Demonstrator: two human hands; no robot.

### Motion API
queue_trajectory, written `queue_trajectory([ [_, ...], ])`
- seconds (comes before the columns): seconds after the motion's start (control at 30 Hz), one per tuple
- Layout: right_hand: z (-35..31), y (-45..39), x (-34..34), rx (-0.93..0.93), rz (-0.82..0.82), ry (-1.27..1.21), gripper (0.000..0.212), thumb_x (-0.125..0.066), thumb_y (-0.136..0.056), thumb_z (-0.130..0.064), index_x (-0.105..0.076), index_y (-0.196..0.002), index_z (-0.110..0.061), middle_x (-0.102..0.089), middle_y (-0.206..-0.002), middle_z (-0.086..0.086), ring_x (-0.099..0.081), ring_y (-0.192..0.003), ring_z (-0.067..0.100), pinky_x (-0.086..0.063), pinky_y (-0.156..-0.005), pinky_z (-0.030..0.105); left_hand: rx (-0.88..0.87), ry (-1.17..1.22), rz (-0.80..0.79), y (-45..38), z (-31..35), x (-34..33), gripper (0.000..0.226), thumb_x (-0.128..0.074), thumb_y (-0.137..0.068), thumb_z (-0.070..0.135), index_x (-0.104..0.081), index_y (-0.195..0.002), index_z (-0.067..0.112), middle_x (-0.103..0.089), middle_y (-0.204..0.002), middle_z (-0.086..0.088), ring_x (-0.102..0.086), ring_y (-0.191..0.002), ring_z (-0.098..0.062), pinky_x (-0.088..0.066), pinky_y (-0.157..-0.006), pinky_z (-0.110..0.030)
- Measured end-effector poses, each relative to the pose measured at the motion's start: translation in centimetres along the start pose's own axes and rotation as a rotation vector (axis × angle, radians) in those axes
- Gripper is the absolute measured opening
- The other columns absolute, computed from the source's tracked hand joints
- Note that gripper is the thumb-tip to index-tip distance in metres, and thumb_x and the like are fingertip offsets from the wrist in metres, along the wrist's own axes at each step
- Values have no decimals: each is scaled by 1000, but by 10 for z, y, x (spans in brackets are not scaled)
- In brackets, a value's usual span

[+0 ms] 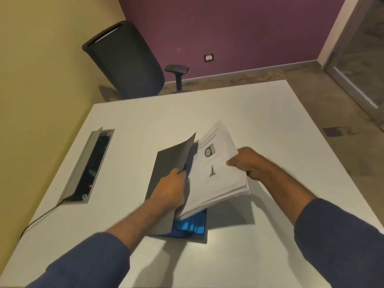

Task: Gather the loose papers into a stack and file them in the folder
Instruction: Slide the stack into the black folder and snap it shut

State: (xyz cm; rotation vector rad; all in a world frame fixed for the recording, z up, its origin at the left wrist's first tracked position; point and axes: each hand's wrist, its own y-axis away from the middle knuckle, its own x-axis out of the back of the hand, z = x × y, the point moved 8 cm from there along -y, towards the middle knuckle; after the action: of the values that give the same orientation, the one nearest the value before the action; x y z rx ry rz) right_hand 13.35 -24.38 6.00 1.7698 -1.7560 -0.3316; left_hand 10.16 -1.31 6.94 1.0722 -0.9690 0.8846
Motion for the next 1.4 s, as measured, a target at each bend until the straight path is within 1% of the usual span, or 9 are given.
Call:
queue_trajectory([
  [0.17, -15, 2, -6, 84, 90, 83, 28, -64, -78, 6, -63, -106, 9, -63, -91, 18, -58, -74, 28, -44, -60, 27, 55, 82, -10, 7, -1, 11, 67, -69, -78, 6, -46, -141, 8, -47, -143, -9, -53, -125, -31, -49, -99, -38],
  [0.33, -24, 11, -29, 175, 92, 108, 21, -58, -79, 6, -64, -99, 10, -60, -87, 17, -57, -74, 28, -42, -62, 31, 130, 198, 95, 11, 3, 26, 65, -72, -79, 10, -49, -139, 10, -51, -140, -5, -53, -125, -27, -40, -85, -23],
  [0.53, -30, 18, -62, 246, 103, 301, 40, -67, -87, -13, -54, -123, -5, -61, -110, 10, -60, -98, 28, -51, -77, 31, 115, 254, 159, 16, 23, 38, 72, -73, -78, 8, -45, -144, 10, -50, -143, -6, -51, -128, -27, -45, -91, -25],
  [0.7, -48, 29, -69, 258, 270, 483, 32, -63, -87, -13, -55, -117, -11, -53, -82, -1, -51, -63, 15, -38, -46, 23, 122, 355, 199, 18, 30, 44, 77, -72, -77, 6, -41, -148, 10, -48, -149, -6, -49, -132, -24, -41, -95, -22],
  [0.87, -68, 38, -93, 344, 328, 528, 28, -58, -84, -22, -54, -110, -11, -62, -106, 8, -60, -99, 28, -52, -78, 41, 97, 467, 253, 22, 24, 55, 70, -72, -80, 12, -45, -145, 8, -51, -147, -8, -48, -134, -22, -33, -103, -21],
  [0.97, -74, 40, -103, 398, 375, 737, 26, -54, -87, -29, -61, -106, -13, -59, -111, 7, -53, -107, 27, -42, -93, 42, 118, 518, 272, 26, 13, 57, 70, -74, -80, 11, -46, -144, 8, -50, -148, -7, -48, -134, -20, -31, -102, -17],
  [1.07, -76, 36, -111, 463, 327, 900, 33, -48, -91, -41, -63, -108, -17, -57, -114, 6, -50, -110, 26, -34, -94, 43, 116, 538, 269, 29, 4, 60, 71, -73, -78, 8, -47, -143, 9, -51, -147, -6, -50, -132, -20, -36, -105, -22],
  [1.2, -83, 41, -88, 631, 435, 705, 38, -49, -87, -41, -63, -118, -25, -55, -112, 0, -45, -108, 23, -28, -84, 39, 107, 544, 271, 26, -11, 62, 69, -73, -79, 9, -47, -144, 11, -53, -144, -3, -53, -124, -14, -45, -98, -22],
  [1.4, -51, 12, -87, 347, 48, 819, 66, -63, -75, -37, -43, -137, -30, -36, -136, 4, -35, -125, 27, -39, -100, 45, 59, 603, 248, 19, -31, 67, 64, -75, -80, 15, -51, -140, 19, -55, -135, 1, -51, -101, -8, -50, -72, -15],
])
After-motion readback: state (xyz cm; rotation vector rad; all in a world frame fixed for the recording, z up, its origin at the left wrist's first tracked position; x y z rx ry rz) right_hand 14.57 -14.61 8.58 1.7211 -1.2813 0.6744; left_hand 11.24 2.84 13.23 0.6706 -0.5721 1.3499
